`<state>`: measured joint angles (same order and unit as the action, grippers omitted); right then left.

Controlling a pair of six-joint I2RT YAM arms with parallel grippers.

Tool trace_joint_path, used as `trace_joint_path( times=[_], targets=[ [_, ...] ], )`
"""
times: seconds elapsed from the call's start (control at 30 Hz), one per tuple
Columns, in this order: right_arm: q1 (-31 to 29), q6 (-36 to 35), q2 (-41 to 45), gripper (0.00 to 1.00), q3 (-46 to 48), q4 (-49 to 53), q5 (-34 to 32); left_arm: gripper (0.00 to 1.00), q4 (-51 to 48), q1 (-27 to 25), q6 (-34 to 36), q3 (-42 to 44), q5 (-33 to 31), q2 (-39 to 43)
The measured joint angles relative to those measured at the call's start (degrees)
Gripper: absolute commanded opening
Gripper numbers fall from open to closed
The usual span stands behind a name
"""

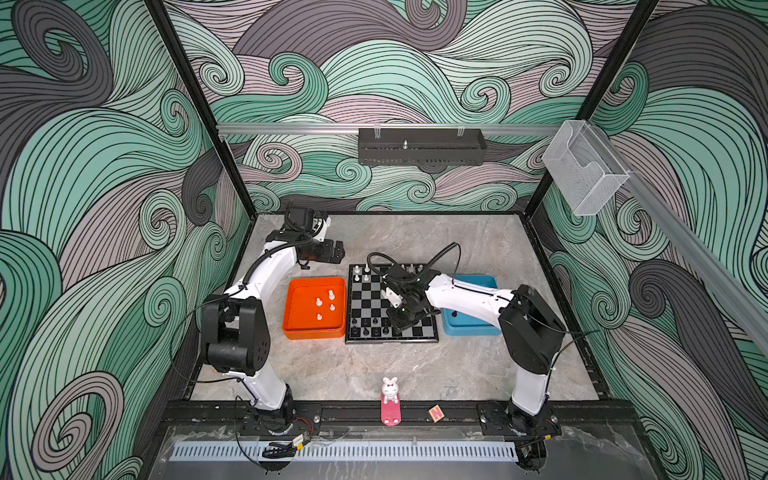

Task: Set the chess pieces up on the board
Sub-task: 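Lower the black pawn onto its square and open the right gripper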

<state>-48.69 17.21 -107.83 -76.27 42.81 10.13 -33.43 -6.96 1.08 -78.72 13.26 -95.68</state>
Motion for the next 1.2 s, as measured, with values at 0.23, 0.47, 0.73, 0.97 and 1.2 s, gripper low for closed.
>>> trace_joint_path(
  times=[0.23,0.47,0.73,0.97,1.2],
  targets=[
    [0.0,0.0,0.0,0.18,0.0,-0.2,-0.1,0.99,0.0,0.0,0.0,0.0,0.0,0.0],
    [0.0,0.1,0.0,0.23,0.0,-0.2,-0.6,0.99,0.0,0.0,0.0,0.0,0.0,0.0],
    [0.0,0.4,0.0,0.31,0.0,-0.2,-1.1,0.99,0.0,0.0,0.0,0.0,0.0,0.0],
    [0.0,0.8,0.9,0.38,0.0,-0.2,-1.2,0.99,0.0,0.0,0.0,0.0,0.0,0.0],
    [0.1,1.0,3.1,0.40,0.0,-0.2,-1.3,0.98,0.0,0.0,0.0,0.0,-0.2,0.0]
  ],
)
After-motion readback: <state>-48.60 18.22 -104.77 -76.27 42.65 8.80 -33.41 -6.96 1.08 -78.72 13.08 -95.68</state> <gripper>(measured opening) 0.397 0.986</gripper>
